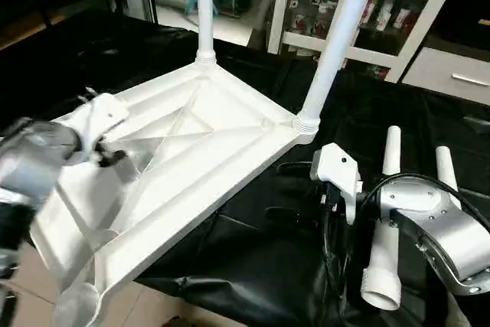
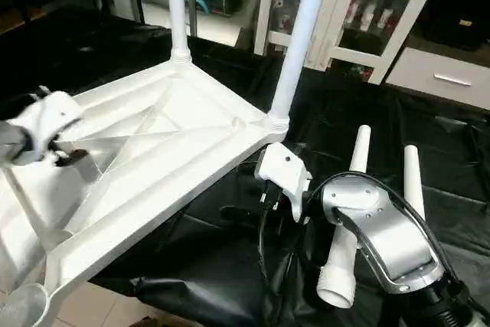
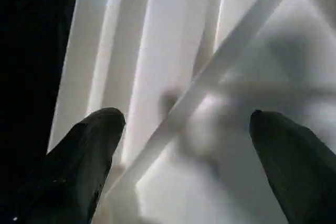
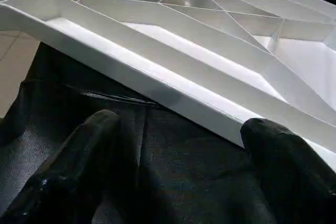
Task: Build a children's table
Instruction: Rotate leg to tighten
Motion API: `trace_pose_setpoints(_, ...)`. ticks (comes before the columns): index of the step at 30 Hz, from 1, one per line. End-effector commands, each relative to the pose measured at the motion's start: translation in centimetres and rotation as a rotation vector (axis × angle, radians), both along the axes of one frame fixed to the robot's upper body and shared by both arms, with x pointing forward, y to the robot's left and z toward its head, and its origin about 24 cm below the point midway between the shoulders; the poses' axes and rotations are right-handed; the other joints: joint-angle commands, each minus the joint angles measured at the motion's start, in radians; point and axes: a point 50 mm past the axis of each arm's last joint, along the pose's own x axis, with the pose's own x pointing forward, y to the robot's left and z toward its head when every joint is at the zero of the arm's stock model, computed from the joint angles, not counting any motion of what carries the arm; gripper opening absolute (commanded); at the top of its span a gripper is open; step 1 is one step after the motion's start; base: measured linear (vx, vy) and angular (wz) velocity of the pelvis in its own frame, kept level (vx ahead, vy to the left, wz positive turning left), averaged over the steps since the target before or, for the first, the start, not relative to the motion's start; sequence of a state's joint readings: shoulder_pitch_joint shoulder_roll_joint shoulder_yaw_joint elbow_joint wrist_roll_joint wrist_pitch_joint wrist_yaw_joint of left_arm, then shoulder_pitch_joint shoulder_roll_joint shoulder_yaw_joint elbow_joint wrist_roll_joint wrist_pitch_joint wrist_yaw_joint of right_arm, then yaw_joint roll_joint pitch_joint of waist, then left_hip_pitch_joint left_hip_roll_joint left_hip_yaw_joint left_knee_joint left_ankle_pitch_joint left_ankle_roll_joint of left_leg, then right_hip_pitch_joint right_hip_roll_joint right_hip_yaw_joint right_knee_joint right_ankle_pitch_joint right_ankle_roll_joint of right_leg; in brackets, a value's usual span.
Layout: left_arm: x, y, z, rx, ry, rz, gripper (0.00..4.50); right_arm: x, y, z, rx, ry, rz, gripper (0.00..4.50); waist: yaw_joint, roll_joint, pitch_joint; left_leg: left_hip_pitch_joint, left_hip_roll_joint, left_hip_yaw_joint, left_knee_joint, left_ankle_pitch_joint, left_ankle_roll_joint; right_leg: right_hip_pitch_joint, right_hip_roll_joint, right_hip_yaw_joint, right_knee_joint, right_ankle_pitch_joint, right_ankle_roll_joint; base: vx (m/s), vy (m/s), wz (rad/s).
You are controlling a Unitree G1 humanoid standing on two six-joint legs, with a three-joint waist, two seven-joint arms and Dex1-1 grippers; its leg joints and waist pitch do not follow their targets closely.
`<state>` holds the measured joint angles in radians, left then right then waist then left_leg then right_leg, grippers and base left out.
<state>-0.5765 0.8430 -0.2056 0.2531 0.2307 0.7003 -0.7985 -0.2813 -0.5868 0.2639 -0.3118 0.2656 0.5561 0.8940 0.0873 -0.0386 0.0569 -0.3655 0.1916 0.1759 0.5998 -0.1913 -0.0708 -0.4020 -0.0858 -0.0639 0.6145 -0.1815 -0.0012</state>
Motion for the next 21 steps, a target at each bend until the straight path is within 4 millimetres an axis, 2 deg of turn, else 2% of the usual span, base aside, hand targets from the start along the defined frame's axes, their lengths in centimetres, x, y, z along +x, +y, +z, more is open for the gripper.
trace_pose_setpoints(1, -0.8, 0.1, 0.2, 0.027, 0.042, -0.017, 4.41, -0.1, -0.2, 0.6, -0.006, -0.024, 0.017, 4.09, -0.001, 0.025, -0.061, 0.021, 0.039, -0.014, -0.085, -0.232, -0.041, 0.040, -0.053, 0.048, -0.058, -0.135, -0.212, 0.000, 0.000, 0.00)
trace_pose_setpoints(6, -1.2, -0.6, -0.1, -0.053, 0.073, -0.051, 4.41, -0.2, -0.3, 0.6, -0.007, -0.024, 0.018, 4.09, 0.004, 0.027, -0.061, 0.025, 0.039, -0.014, -0.086, -0.256, -0.050, 0.036, -0.054, 0.048, -0.059, -0.148, -0.216, 0.000, 0.000, 0.00)
trace_pose_setpoints(10, -0.3, -2.5, -1.8, -0.134, 0.072, -0.091, 4.41, -0.1, -0.2, 0.5, -0.007, -0.026, 0.016, 4.09, 0.008, 0.023, -0.062, 0.022, 0.037, -0.013, -0.085, -0.255, -0.049, 0.040, -0.056, 0.048, -0.060, -0.144, -0.216, 0.000, 0.000, 0.00)
trace_pose_setpoints(11, -0.3, -2.7, -2.1, -0.132, 0.081, -0.094, 4.41, -0.1, -0.2, 0.5, -0.008, -0.026, 0.016, 4.09, 0.008, 0.023, -0.064, 0.017, 0.036, -0.014, -0.084, -0.240, -0.046, 0.043, -0.056, 0.048, -0.059, -0.137, -0.211, 0.000, 0.000, 0.00)
trace_pose_setpoints(16, 0.3, -4.0, -4.3, -0.133, 0.159, -0.131, 4.41, -0.2, -0.2, 0.5, -0.013, -0.029, 0.016, 4.09, 0.004, 0.021, -0.065, 0.018, 0.034, -0.015, -0.082, -0.233, -0.034, 0.043, -0.056, 0.048, -0.063, -0.149, -0.200, 0.000, 0.000, 0.00)
trace_pose_setpoints(17, 0.6, -4.5, -5.3, -0.131, 0.188, -0.145, 4.41, -0.2, -0.2, 0.5, -0.014, -0.032, 0.015, 4.09, 0.005, 0.021, -0.065, 0.021, 0.036, -0.014, -0.081, -0.237, -0.033, 0.040, -0.056, 0.049, -0.063, -0.151, -0.203, 0.000, 0.000, 0.00)
trace_pose_setpoints(19, 0.8, -4.8, -5.7, -0.133, 0.194, -0.151, 4.41, -0.2, -0.2, 0.5, -0.014, -0.035, 0.014, 4.09, 0.012, 0.020, -0.064, 0.022, 0.035, -0.014, -0.081, -0.243, -0.031, 0.041, -0.057, 0.049, -0.066, -0.173, -0.197, 0.000, 0.000, 0.00)
trace_pose_setpoints(20, 1.8, -5.5, -6.3, -0.157, 0.161, -0.134, 4.41, -0.1, -0.2, 0.5, -0.013, -0.042, 0.002, 4.09, 0.016, 0.021, -0.064, 0.022, 0.037, -0.015, -0.083, -0.247, -0.034, 0.041, -0.057, 0.048, -0.066, -0.178, -0.195, 0.000, 0.000, 0.00)
trace_pose_setpoints(21, 1.8, -5.5, -6.3, -0.160, 0.158, -0.133, 4.41, -0.1, -0.2, 0.5, -0.013, -0.042, 0.001, 4.09, 0.017, 0.025, -0.063, 0.027, 0.033, -0.012, -0.081, -0.267, -0.036, 0.036, -0.054, 0.048, -0.072, -0.194, -0.190, 0.000, 0.000, 0.00)
